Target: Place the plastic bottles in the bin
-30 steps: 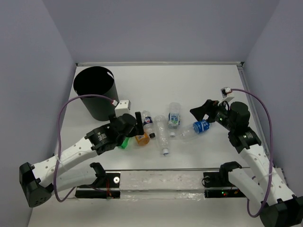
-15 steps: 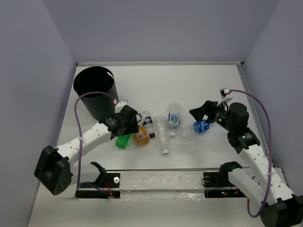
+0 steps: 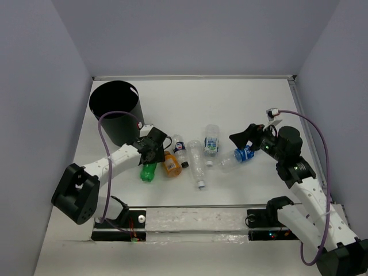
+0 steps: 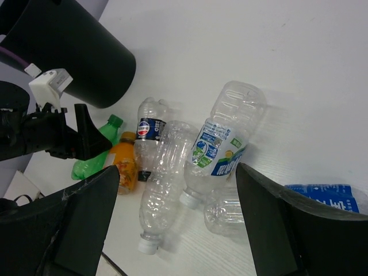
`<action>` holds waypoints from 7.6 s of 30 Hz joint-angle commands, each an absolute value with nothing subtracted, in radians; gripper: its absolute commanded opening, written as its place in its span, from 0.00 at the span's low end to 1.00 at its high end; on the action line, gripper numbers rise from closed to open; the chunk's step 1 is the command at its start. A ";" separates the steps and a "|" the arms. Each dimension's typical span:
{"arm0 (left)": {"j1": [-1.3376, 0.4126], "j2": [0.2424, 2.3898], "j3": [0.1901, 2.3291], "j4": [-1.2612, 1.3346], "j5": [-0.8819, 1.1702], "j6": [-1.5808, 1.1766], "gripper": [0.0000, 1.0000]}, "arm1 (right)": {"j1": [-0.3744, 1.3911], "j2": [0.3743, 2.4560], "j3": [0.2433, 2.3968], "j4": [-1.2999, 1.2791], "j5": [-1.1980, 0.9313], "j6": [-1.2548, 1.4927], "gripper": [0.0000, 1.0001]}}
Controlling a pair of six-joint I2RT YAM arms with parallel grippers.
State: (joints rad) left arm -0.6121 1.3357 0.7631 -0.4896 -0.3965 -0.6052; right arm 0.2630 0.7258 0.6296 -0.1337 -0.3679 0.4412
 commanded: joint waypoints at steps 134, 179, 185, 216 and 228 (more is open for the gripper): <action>-0.304 0.420 0.531 -0.243 0.191 -0.772 0.99 | 0.945 2.234 2.343 0.394 -0.018 0.140 1.00; -0.706 0.986 0.587 -0.144 -0.374 -0.801 0.53 | 0.796 1.563 1.110 -0.069 0.044 0.253 0.89; -0.706 0.764 0.835 -0.317 -0.527 -0.668 0.53 | 0.808 1.673 1.245 -0.126 0.051 0.241 0.84; -0.196 1.284 1.219 0.040 -0.704 -0.229 0.99 | 0.919 2.075 1.554 -0.307 0.161 0.227 0.83; -0.196 0.956 1.108 0.015 -0.384 -0.316 0.99 | 0.919 2.105 1.612 -0.311 0.137 0.227 0.45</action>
State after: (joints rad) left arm -0.2008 1.0863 1.1633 -0.0349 -0.5137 -0.2710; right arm 0.9112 2.1242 1.5509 -0.3126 0.1390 0.2325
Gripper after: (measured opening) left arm 0.989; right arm 0.660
